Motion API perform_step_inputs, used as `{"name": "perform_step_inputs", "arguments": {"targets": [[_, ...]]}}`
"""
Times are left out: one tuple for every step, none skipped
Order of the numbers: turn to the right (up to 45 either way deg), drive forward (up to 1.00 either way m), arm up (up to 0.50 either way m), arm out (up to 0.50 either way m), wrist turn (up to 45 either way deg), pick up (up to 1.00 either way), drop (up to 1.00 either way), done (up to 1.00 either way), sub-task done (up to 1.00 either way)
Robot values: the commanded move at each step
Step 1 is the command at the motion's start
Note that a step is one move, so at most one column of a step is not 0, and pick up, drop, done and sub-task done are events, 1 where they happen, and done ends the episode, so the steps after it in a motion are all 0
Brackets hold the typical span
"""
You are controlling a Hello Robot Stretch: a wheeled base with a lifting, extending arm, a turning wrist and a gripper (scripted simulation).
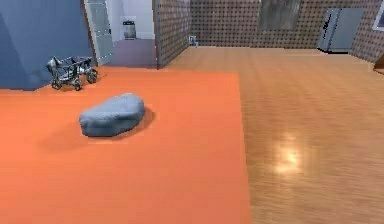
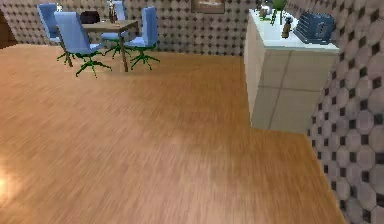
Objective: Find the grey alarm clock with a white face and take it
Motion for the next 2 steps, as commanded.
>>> {"name": "perform_step_inputs", "arguments": {"targets": [[0.0, 1.00, 0.00, 0.00, 0.0, 0.00, 0.00, 0.00, 0.00], [0.0, 1.00, 0.00, 0.00, 0.0, 0.00, 0.00, 0.00, 0.00]]}}
